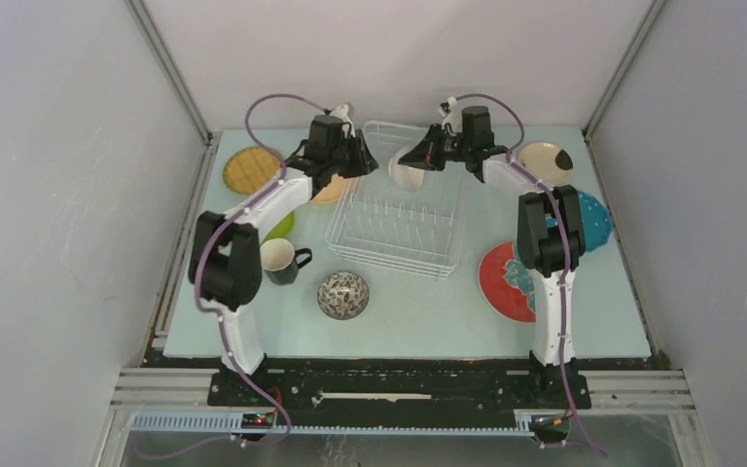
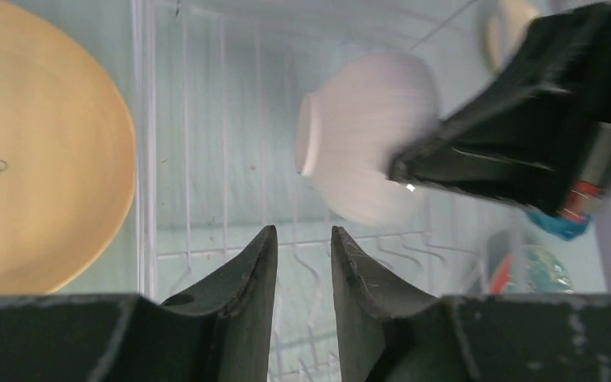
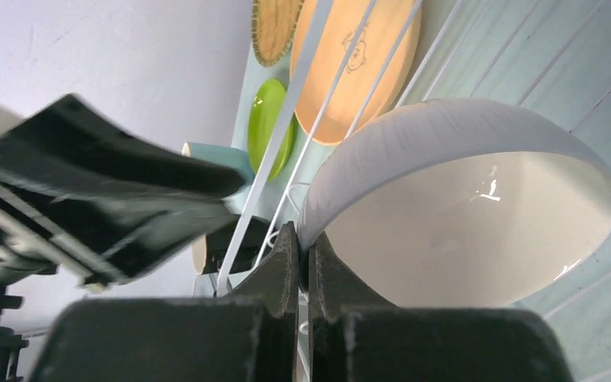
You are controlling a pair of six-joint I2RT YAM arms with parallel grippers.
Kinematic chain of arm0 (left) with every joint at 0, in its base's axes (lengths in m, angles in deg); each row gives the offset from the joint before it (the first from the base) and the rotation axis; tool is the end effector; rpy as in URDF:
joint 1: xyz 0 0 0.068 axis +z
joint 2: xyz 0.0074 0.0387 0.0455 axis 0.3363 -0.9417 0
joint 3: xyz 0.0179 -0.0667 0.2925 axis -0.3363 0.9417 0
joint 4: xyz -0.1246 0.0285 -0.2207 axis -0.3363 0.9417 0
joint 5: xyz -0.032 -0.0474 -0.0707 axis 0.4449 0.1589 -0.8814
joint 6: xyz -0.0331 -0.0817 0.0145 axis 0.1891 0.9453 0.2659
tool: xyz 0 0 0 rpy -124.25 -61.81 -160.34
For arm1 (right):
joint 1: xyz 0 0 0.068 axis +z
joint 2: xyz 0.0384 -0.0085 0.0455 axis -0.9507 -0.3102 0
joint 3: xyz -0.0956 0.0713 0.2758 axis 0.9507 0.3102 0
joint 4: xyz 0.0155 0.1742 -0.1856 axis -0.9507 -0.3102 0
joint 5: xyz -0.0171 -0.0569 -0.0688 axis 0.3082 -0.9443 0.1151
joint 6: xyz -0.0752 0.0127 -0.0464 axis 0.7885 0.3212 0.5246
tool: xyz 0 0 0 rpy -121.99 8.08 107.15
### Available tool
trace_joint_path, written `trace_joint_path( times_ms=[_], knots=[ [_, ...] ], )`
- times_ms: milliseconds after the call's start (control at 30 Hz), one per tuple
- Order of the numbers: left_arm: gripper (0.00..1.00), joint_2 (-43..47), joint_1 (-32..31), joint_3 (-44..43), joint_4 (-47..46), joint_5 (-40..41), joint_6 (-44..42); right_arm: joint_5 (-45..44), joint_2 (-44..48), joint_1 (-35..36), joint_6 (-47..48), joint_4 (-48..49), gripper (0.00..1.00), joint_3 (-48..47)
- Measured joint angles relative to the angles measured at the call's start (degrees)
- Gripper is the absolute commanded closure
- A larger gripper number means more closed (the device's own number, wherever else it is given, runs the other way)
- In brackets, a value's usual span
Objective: Unload the mixed dishes from the dish rack
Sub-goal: Pick up the bowl from the dish rack, then place the bowl at the center of the board.
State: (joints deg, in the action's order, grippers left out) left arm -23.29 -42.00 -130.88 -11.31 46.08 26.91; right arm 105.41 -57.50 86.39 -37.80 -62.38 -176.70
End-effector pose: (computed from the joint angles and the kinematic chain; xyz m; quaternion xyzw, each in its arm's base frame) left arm 0.4588 -0.2030 0.2655 0.0054 0.8762 -0.2658 0.4020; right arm 0.5230 0.1952 0.2369 -0.0367 0.8065 0.5225 0.2742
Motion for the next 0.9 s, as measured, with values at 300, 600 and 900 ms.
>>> trace_joint_path(
  times_ms=[300, 600, 900],
  knots=[
    [0.35, 26.21, 0.00, 12.02, -4.28, 0.24, -2.10, 7.91, 12.46, -3.10, 6.25, 0.52, 1.00, 5.46],
    [0.09, 49.05, 0.04, 23.26, -3.10, 0.02, -6.08, 18.25, 35.85, -7.74, 29.92, -10.12, 1.00, 13.29],
    [0.00, 65.33, 0.04, 37.62, 4.52, 7.08, -15.76, 5.11, 43.39, -14.34, 57.13, -25.77, 1.00, 21.68]
  ],
)
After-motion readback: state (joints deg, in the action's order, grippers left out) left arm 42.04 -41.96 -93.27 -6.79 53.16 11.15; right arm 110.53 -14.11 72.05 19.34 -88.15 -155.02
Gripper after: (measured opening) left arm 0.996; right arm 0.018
